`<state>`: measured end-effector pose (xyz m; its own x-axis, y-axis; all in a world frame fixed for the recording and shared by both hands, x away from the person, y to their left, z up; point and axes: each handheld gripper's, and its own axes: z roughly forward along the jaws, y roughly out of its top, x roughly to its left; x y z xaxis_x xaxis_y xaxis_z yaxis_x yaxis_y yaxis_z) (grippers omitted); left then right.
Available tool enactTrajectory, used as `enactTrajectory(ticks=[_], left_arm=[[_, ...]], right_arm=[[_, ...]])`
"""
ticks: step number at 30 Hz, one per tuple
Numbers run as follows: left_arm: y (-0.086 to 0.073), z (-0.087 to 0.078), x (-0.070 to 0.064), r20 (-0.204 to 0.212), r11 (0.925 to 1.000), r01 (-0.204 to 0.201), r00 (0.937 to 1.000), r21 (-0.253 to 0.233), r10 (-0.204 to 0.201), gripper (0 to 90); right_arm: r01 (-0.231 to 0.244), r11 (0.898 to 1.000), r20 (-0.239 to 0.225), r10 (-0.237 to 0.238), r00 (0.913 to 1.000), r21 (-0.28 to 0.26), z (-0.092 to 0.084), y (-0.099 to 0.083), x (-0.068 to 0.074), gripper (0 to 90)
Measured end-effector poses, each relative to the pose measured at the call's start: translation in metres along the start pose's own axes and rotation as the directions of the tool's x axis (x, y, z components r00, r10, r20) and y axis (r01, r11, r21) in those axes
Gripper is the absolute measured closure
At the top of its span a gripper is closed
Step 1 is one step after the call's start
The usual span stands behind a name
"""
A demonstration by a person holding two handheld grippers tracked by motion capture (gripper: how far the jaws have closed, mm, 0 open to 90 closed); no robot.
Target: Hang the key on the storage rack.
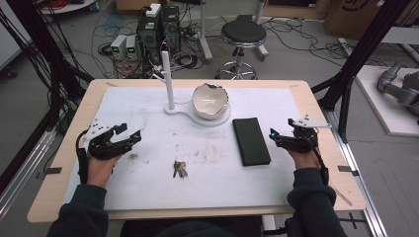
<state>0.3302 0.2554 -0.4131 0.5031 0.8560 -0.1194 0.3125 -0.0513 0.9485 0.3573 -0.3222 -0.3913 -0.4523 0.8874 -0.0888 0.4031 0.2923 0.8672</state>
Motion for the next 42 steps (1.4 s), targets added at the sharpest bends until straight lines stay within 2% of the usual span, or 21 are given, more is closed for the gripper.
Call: enactTrajectory(ticks=[8, 13, 15, 16, 17, 18, 22, 23, 24, 25, 26, 27, 29, 30, 31, 33, 36, 38, 39, 41, 42], left_arm=[[-0.001, 0.002, 0.0, 0.011, 0.9999, 0.013, 0.9999, 0.005, -0.013, 33.8], [-0.001, 0.006, -0.006, 0.069, 0.9999, -0.014, 0.9975, 0.003, 0.014, 34.5], [0.001, 0.012, -0.016, 0.13, 0.9993, -0.032, 0.9911, 0.021, 0.029, 34.9], [0.001, 0.012, -0.016, 0.13, 0.9993, -0.032, 0.9911, 0.021, 0.029, 37.2], [0.0, 0.014, -0.02, 0.157, 0.9989, -0.039, 0.987, 0.027, 0.034, 42.9], [-0.001, 0.018, -0.029, 0.224, 0.997, -0.064, 0.973, 0.043, 0.053, 49.0], [-0.005, 0.031, -0.044, 0.326, 0.9878, -0.119, 0.9421, 0.101, 0.08, 59.1], [-0.005, 0.031, -0.044, 0.326, 0.9878, -0.119, 0.9421, 0.101, 0.08, 60.0], [-0.009, 0.039, -0.05, 0.358, 0.9819, -0.136, 0.9303, 0.132, 0.08, 60.8], [-0.01, 0.043, -0.053, 0.371, 0.9801, -0.137, 0.9256, 0.144, 0.075, 60.9], [-0.01, 0.043, -0.053, 0.371, 0.9801, -0.137, 0.9256, 0.144, 0.075, 60.9], [-0.012, 0.048, -0.056, 0.389, 0.9764, -0.146, 0.9184, 0.159, 0.074, 60.9], [-0.017, 0.057, -0.065, 0.425, 0.9616, -0.191, 0.9007, 0.198, 0.091, 61.7], [-0.017, 0.057, -0.065, 0.425, 0.9616, -0.191, 0.9007, 0.198, 0.091, 63.3], [-0.021, 0.061, -0.071, 0.455, 0.9453, -0.232, 0.884, 0.229, 0.107, 65.3], [-0.023, 0.062, -0.074, 0.479, 0.929, -0.272, 0.8686, 0.251, 0.125, 67.9], [-0.024, 0.062, -0.075, 0.488, 0.9216, -0.288, 0.8626, 0.26, 0.132, 68.6], [-0.027, 0.065, -0.076, 0.491, 0.9122, -0.309, 0.8585, 0.269, 0.146, 71.9], [-0.027, 0.066, -0.079, 0.488, 0.902, -0.329, 0.8579, 0.28, 0.161, 74.6], [-0.027, 0.066, -0.08, 0.484, 0.9037, -0.326, 0.8601, 0.277, 0.162, 81.0], [-0.027, 0.066, -0.08, 0.49, 0.9018, -0.327, 0.8576, 0.283, 0.157, 85.8]], right_arm=[[-0.014, 1.0, -0.012, 0.014, 0.9998, 0.0, 0.001, -0.003, -0.004, 20.9], [-0.023, 1.0, -0.004, 0.023, 0.9997, -0.009, -0.002, -0.004, -0.005, 20.8], [-0.015, 1.0, 0.001, 0.015, 0.9999, -0.006, -0.002, -0.003, -0.005, 20.9], [-0.017, 1.0, 0.001, 0.017, 0.9999, -0.004, -0.002, -0.003, -0.004, 20.8], [-0.015, 1.0, 0.001, 0.015, 0.9999, -0.004, -0.002, -0.003, -0.003, 20.9], [-0.01, 1.0, -0.001, 0.01, 1.0, -0.004, -0.003, -0.003, -0.002, 20.9], [0.004, 1.0, -0.003, -0.004, 1.0, -0.005, -0.003, -0.002, 0.001, 20.9], [0.004, 1.0, -0.003, -0.004, 1.0, -0.005, -0.003, -0.002, 0.001, 20.9], [0.0, 1.0, -0.007, 0.0, 1.0, -0.003, -0.002, -0.002, 0.001, 20.9], [-0.003, 1.0, -0.009, 0.003, 1.0, -0.002, -0.001, -0.002, 0.001, 20.9], [-0.003, 1.0, -0.009, 0.003, 1.0, -0.002, -0.001, -0.002, 0.001, 20.9], [0.002, 1.0, -0.01, -0.002, 0.9999, 0.001, 0.0, -0.002, 0.001, 20.9], [0.0, 1.0, -0.013, 0.0, 0.9999, 0.003, 0.0, -0.002, 0.001, 20.9], [0.006, 1.0, -0.015, -0.006, 0.9999, 0.003, 0.0, -0.002, 0.001, 20.9], [0.005, 1.0, -0.02, -0.005, 0.9998, 0.006, 0.001, -0.002, 0.002, 20.9], [0.009, 1.0, -0.022, -0.009, 0.9997, 0.005, 0.001, -0.002, 0.002, 20.9], [0.008, 1.0, -0.021, -0.008, 0.9997, 0.004, 0.001, -0.002, 0.002, 20.9], [0.007, 1.0, -0.023, -0.006, 0.9997, 0.006, 0.001, -0.002, 0.002, 20.9], [0.008, 1.0, -0.023, -0.008, 0.9997, 0.007, 0.001, -0.002, 0.002, 20.9], [0.01, 1.0, -0.023, -0.009, 0.9997, 0.009, 0.0, -0.002, 0.003, 20.9], [0.011, 1.0, -0.021, -0.011, 0.9997, 0.008, -0.001, -0.002, 0.003, 20.9]])
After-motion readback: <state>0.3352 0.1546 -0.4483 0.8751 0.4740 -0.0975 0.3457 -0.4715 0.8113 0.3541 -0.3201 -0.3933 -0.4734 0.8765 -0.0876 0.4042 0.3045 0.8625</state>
